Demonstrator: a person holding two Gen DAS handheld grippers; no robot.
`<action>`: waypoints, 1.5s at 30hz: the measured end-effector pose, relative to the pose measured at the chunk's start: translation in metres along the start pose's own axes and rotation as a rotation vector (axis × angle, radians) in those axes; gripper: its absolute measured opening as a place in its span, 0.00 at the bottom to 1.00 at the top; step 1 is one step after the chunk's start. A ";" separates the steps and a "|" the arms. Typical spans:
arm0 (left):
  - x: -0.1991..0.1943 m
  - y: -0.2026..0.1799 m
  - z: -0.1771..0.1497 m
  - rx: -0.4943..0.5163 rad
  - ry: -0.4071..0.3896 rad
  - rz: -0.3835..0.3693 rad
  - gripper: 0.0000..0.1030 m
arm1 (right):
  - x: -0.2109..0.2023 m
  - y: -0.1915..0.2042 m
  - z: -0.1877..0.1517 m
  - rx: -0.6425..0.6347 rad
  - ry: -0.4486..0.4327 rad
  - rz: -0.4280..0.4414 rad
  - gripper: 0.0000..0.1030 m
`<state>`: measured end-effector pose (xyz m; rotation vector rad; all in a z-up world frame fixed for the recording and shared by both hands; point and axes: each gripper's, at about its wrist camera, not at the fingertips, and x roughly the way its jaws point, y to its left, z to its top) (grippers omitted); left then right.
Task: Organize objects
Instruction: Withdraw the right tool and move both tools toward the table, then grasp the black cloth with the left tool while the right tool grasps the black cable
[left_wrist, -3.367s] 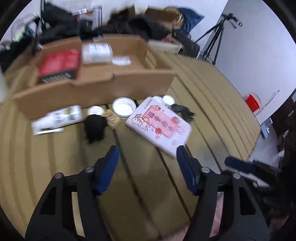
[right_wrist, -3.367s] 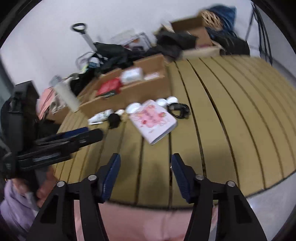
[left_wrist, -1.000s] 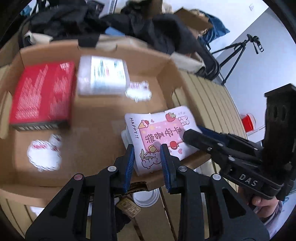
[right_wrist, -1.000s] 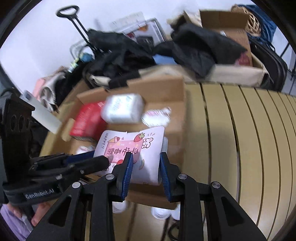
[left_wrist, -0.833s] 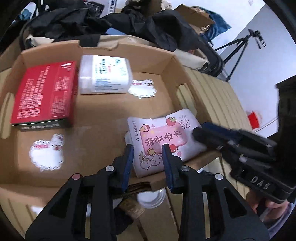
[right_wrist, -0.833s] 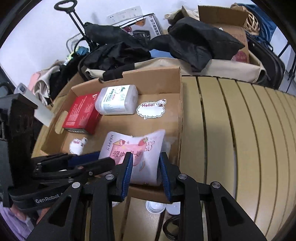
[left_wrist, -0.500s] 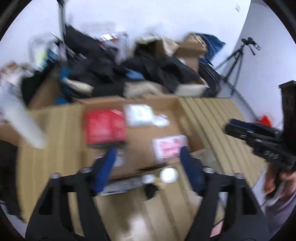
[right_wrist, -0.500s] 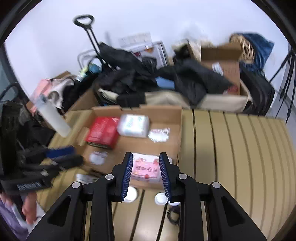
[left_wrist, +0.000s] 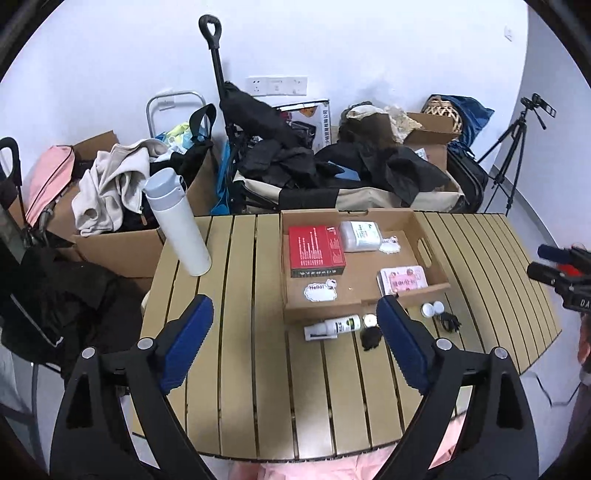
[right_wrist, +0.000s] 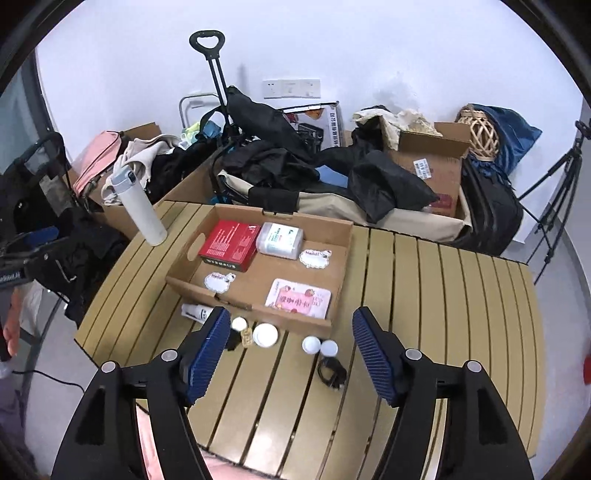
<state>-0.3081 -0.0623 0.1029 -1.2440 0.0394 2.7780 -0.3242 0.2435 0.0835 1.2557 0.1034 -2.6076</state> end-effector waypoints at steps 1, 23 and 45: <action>-0.005 0.000 -0.003 0.002 -0.004 -0.001 0.85 | -0.004 0.003 -0.002 -0.012 -0.005 -0.006 0.71; -0.186 0.016 -0.125 0.082 -0.106 -0.206 0.92 | -0.221 0.018 -0.147 -0.240 -0.165 -0.089 0.80; 0.125 -0.074 -0.152 0.051 0.013 -0.226 0.82 | 0.085 -0.010 -0.178 -0.056 -0.042 -0.023 0.80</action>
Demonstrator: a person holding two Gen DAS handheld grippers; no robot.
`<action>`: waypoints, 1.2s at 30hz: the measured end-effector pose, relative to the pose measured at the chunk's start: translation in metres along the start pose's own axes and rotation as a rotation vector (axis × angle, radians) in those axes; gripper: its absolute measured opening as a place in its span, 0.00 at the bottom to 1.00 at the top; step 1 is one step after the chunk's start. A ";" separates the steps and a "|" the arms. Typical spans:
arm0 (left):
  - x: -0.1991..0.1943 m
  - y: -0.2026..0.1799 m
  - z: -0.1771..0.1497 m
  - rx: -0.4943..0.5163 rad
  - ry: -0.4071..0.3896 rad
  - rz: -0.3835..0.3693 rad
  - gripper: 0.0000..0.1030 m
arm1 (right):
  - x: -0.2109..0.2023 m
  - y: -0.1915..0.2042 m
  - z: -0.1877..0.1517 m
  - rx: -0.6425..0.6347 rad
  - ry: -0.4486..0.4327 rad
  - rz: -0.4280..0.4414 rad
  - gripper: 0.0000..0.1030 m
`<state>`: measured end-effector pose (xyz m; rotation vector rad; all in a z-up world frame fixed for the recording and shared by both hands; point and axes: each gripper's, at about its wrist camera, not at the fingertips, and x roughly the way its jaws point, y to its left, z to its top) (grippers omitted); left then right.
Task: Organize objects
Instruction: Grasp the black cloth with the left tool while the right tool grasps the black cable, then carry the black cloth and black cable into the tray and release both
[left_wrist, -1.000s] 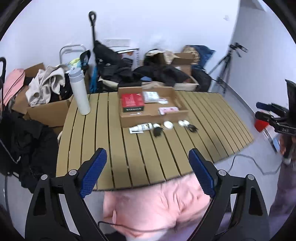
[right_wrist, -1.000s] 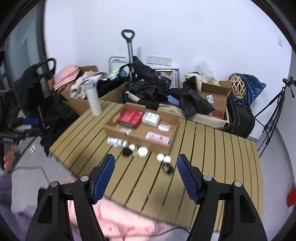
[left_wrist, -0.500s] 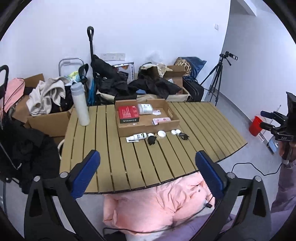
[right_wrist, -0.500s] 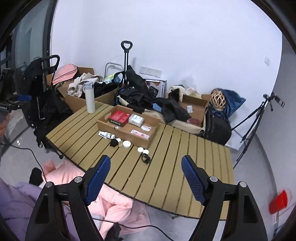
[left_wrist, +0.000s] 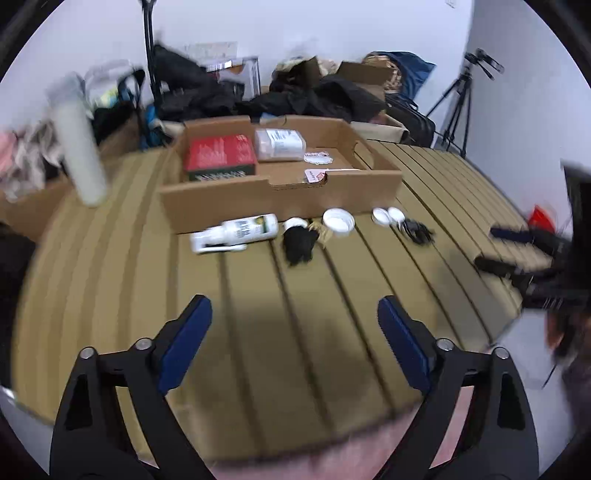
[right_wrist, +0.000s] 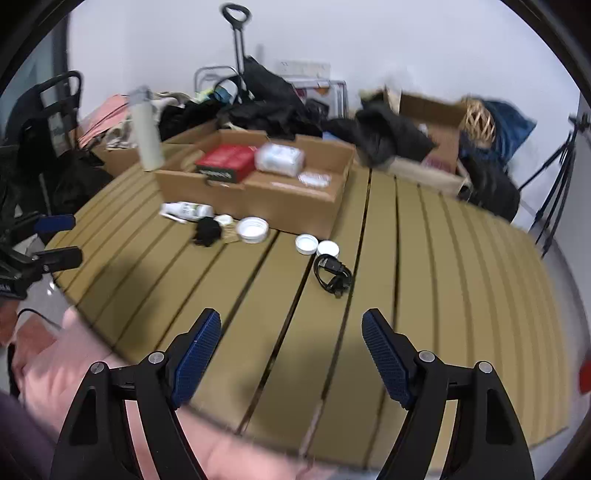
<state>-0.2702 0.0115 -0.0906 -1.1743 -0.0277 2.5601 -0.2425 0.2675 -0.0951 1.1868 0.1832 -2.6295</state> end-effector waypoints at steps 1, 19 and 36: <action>0.015 0.002 0.006 -0.023 0.007 -0.012 0.76 | 0.017 -0.007 0.002 0.020 0.011 0.004 0.80; 0.097 0.010 0.024 -0.060 0.116 -0.005 0.27 | 0.116 -0.034 0.026 0.044 0.126 -0.053 0.43; -0.156 0.031 0.020 -0.094 -0.131 -0.032 0.27 | -0.110 0.006 -0.010 0.086 -0.068 -0.070 0.41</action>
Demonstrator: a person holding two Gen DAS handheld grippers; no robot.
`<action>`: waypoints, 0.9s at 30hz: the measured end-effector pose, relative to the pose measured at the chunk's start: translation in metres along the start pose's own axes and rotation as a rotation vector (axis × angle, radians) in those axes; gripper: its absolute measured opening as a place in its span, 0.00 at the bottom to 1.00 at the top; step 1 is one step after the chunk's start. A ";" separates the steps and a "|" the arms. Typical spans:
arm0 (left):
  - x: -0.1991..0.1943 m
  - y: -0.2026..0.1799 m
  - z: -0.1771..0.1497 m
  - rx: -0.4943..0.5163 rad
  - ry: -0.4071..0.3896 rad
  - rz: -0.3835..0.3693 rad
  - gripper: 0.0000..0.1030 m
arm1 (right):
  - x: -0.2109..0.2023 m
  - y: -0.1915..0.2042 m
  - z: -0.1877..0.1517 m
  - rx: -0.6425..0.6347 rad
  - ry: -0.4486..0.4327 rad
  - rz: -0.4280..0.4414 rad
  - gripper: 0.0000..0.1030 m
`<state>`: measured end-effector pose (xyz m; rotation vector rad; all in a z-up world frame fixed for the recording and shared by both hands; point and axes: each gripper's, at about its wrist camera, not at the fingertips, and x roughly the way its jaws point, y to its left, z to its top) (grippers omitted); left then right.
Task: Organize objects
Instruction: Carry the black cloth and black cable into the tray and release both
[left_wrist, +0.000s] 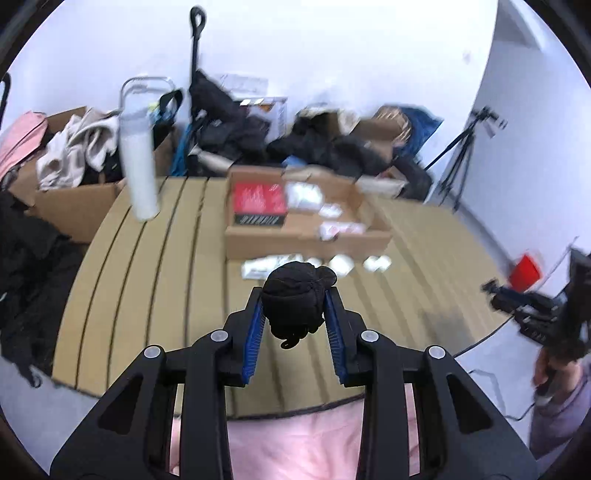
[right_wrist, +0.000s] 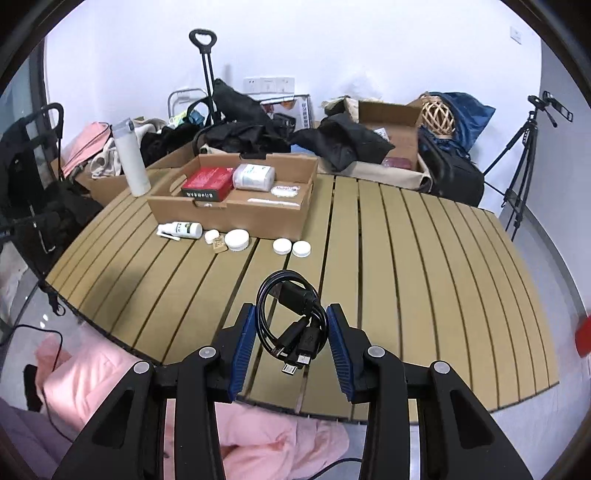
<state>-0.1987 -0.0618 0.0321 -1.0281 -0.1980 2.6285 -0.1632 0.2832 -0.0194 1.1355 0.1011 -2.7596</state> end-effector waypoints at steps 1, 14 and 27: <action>0.000 -0.003 0.008 -0.003 -0.014 -0.033 0.27 | -0.004 -0.001 0.008 0.014 -0.019 0.013 0.41; 0.226 -0.055 0.135 -0.106 0.230 -0.287 0.27 | 0.140 -0.015 0.186 0.238 0.006 0.265 0.41; 0.397 -0.052 0.119 -0.191 0.398 -0.221 0.49 | 0.358 -0.037 0.222 0.219 0.267 0.060 0.48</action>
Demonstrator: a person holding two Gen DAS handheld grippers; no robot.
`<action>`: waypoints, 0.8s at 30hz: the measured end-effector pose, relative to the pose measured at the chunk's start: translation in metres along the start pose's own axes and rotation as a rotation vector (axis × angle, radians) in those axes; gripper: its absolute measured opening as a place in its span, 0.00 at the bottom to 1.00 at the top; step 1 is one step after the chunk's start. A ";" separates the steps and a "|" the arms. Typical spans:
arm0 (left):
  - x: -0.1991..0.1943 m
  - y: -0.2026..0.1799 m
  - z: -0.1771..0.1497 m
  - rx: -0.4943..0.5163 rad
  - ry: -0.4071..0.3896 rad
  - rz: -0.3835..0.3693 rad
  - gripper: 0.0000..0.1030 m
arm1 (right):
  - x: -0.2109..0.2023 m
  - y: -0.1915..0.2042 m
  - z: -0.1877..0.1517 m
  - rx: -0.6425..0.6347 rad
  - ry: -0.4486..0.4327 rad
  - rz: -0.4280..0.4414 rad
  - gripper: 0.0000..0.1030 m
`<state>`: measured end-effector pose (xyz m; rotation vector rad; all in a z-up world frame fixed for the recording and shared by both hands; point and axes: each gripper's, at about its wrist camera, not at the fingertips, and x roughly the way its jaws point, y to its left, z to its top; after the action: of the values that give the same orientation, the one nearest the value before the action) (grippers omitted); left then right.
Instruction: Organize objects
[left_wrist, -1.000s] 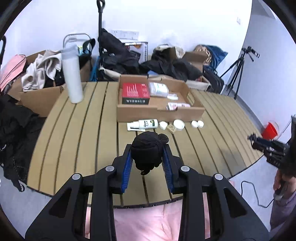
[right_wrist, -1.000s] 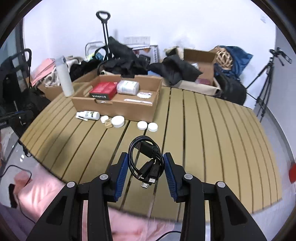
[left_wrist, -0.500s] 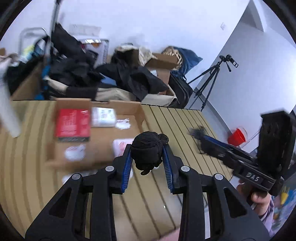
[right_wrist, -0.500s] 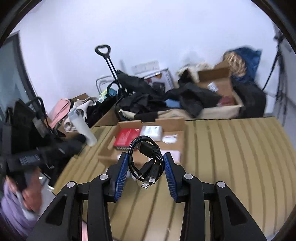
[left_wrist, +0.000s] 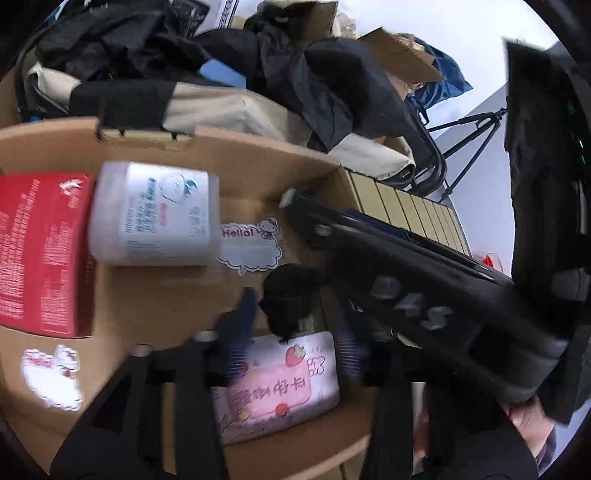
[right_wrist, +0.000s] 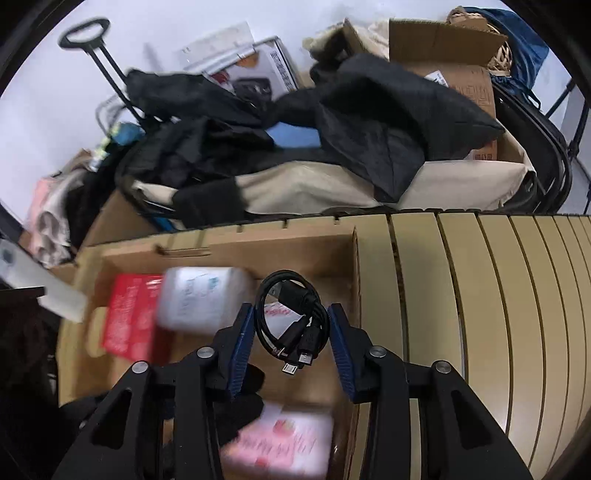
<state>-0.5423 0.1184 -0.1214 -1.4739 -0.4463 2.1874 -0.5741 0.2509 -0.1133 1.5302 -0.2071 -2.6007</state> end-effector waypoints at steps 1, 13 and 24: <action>0.000 0.001 0.000 -0.006 -0.001 -0.003 0.52 | 0.003 0.002 0.002 -0.018 -0.013 -0.005 0.58; -0.161 0.024 -0.024 0.088 -0.214 0.241 0.78 | -0.099 -0.008 -0.019 -0.061 -0.077 0.004 0.80; -0.301 0.013 -0.082 0.147 -0.187 0.439 0.89 | -0.233 0.004 -0.079 -0.100 -0.087 -0.018 0.80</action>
<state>-0.3725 -0.0544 0.0757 -1.3927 -0.0138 2.6470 -0.3921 0.2819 0.0490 1.3953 -0.0709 -2.6498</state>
